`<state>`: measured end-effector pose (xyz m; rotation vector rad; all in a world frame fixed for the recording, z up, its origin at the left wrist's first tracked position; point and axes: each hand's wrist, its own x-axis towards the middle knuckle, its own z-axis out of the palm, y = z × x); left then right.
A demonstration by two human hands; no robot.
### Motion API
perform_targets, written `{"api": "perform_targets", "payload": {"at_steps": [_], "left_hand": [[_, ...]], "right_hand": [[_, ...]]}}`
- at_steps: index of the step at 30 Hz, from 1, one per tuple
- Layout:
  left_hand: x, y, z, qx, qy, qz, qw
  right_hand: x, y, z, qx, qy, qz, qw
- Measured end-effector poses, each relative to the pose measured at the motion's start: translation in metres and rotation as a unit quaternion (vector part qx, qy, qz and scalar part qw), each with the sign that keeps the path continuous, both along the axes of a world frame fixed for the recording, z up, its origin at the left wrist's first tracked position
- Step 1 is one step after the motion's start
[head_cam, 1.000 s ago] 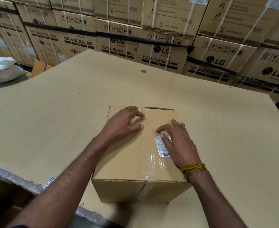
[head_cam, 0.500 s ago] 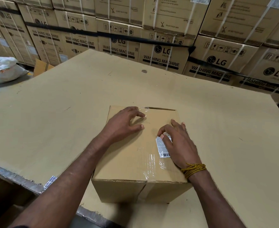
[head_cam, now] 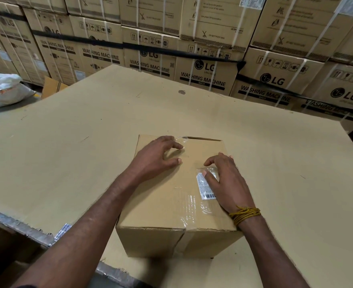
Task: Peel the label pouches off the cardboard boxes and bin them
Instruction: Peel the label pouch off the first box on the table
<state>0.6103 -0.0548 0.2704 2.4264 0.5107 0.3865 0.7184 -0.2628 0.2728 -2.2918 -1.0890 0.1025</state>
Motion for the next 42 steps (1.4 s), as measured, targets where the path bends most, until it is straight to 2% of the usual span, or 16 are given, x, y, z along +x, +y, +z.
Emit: {"api": "perform_targets", "payload": {"at_steps": [4, 8, 15, 19, 25, 29, 34, 38, 42], "left_hand": [[0.002, 0.000, -0.001, 0.009, 0.006, 0.002, 1.000], [0.002, 0.000, -0.001, 0.017, 0.010, 0.002, 1.000], [0.002, 0.000, -0.001, 0.024, 0.010, 0.002, 1.000], [0.002, -0.001, 0.000, 0.026, 0.008, -0.001, 1.000], [0.001, -0.001, 0.001, 0.023, 0.005, -0.003, 1.000], [0.000, -0.001, 0.001, 0.022, 0.005, -0.001, 1.000], [0.000, -0.001, 0.000, 0.025, 0.002, -0.003, 1.000], [0.001, -0.001, 0.000, 0.029, 0.003, -0.004, 1.000], [0.000, -0.001, -0.001, 0.026, 0.006, -0.007, 1.000]], "right_hand": [[0.007, -0.001, 0.005, -0.025, 0.014, 0.008, 1.000], [0.018, 0.005, 0.013, -0.036, -0.021, 0.007, 0.999], [0.023, 0.010, 0.004, 0.024, -0.077, 0.018, 0.997], [0.021, 0.013, 0.001, 0.019, -0.128, 0.031, 0.991], [0.018, 0.015, -0.002, -0.013, -0.151, 0.028, 0.988], [0.018, 0.013, -0.002, -0.017, -0.122, 0.029, 0.992], [0.016, 0.010, 0.002, 0.026, -0.062, 0.019, 0.998], [0.013, 0.003, 0.006, 0.084, 0.000, 0.039, 0.996], [0.013, -0.005, 0.008, 0.084, 0.070, 0.059, 0.992]]}}
